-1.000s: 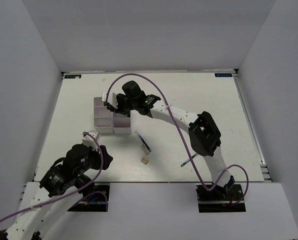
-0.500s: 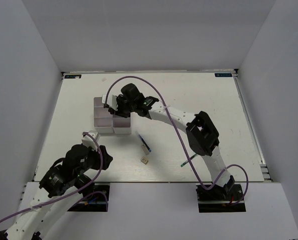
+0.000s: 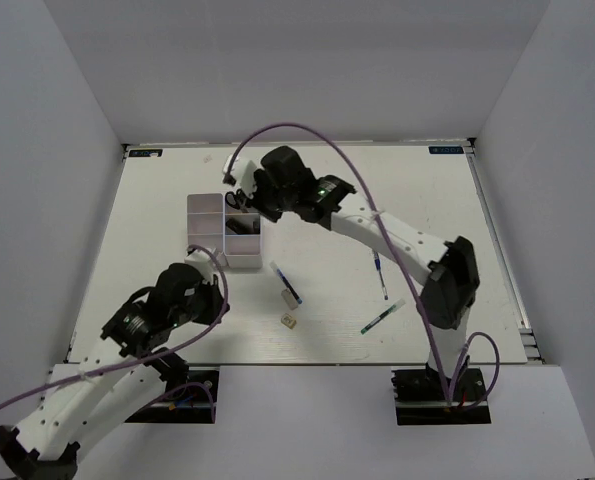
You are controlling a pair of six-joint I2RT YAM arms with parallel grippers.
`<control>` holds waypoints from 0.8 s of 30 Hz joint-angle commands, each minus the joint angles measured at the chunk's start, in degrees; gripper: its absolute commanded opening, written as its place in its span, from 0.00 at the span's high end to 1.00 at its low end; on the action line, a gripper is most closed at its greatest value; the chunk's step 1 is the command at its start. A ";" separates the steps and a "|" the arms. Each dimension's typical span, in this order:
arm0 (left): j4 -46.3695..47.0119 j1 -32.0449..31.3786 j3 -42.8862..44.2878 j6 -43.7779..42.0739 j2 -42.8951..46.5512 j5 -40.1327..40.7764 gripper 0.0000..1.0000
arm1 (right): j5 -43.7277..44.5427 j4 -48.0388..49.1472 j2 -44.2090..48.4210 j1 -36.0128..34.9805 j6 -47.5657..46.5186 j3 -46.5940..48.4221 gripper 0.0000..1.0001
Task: Sort the stationery into containers
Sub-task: Pick up the pen from the center of the board.
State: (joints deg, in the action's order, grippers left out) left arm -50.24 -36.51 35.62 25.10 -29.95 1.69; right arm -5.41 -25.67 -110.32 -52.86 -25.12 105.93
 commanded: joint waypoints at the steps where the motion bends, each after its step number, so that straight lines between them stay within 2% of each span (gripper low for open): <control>1: 9.60 -1.71 3.05 4.58 -7.47 -3.63 0.99 | 16.21 -13.04 7.39 2.58 10.09 -1.59 1.00; 2: 10.76 -2.50 3.49 6.69 -12.10 -2.15 0.93 | 17.87 -18.31 8.01 5.72 13.40 -2.30 1.00; 3: 12.52 -3.64 4.02 8.80 -13.97 0.04 0.81 | 16.93 -23.23 8.71 6.88 14.65 -4.22 0.76; 4: 12.88 -4.87 5.50 10.13 -15.82 2.33 0.66 | 15.79 -25.20 9.33 8.46 15.54 -7.29 0.40; 5: 13.15 -9.84 6.21 11.36 -17.49 9.66 0.52 | 12.13 -26.87 11.69 13.44 18.42 -11.41 0.37; 6: 13.24 -11.72 8.40 14.16 -23.86 12.34 0.45 | 10.44 -27.84 13.10 15.05 19.31 -13.97 0.38; 7: 10.89 -15.74 11.55 16.27 -26.18 16.20 0.37 | 5.98 -26.90 14.77 16.55 20.28 -16.87 0.66; 8: 9.82 -19.44 12.97 18.03 -30.82 25.89 0.35 | 3.33 -25.93 20.35 20.48 21.77 -24.99 0.90; 9: 9.03 -22.26 14.29 22.05 -35.22 28.43 0.32 | 2.87 -23.48 22.32 21.47 22.92 -27.68 1.00; 10: 7.97 -23.59 18.83 24.70 -39.52 31.06 0.31 | 1.21 -21.28 24.26 22.96 23.45 -29.88 1.00; 11: 4.48 -24.56 20.36 30.21 -41.74 37.09 0.31 | 0.76 -19.78 27.67 24.28 23.72 -35.39 1.00; 12: 2.97 -24.75 21.85 35.14 -45.68 38.02 0.33 | 0.66 -19.33 30.58 25.51 24.59 -36.83 1.00; 13: 1.65 -24.75 26.65 37.97 -49.55 39.08 0.35 | -0.38 -18.37 33.22 26.14 24.77 -39.46 0.98; 14: 0.68 -24.83 27.74 39.05 -51.41 39.44 0.39 | -0.30 -18.01 34.29 26.49 24.77 -41.66 0.97; 15: 0.23 -24.92 28.88 40.19 -52.91 39.44 0.44 | -0.22 -17.66 36.65 28.15 26.17 -43.77 0.95; 17: 0.06 -24.66 33.89 40.81 -58.63 38.56 0.48 | -0.39 -16.26 39.82 29.13 26.27 -46.59 0.88; 19: -1.00 -24.05 37.68 42.56 -62.75 37.86 0.52 | -0.91 -14.59 42.47 31.32 27.06 -49.32 0.80; 20: 0.30 -23.09 38.03 42.66 -63.55 36.90 0.52 | -1.96 -14.06 42.91 31.76 27.41 -49.94 0.73; 24: 6.19 -18.17 36.28 43.53 -66.28 29.08 0.53 | -5.49 -12.39 44.23 36.15 28.73 -52.49 0.72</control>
State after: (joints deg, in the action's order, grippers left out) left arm -46.50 -58.00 71.68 62.54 -96.23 32.99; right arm -7.33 -41.34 -66.30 -18.72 1.56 54.50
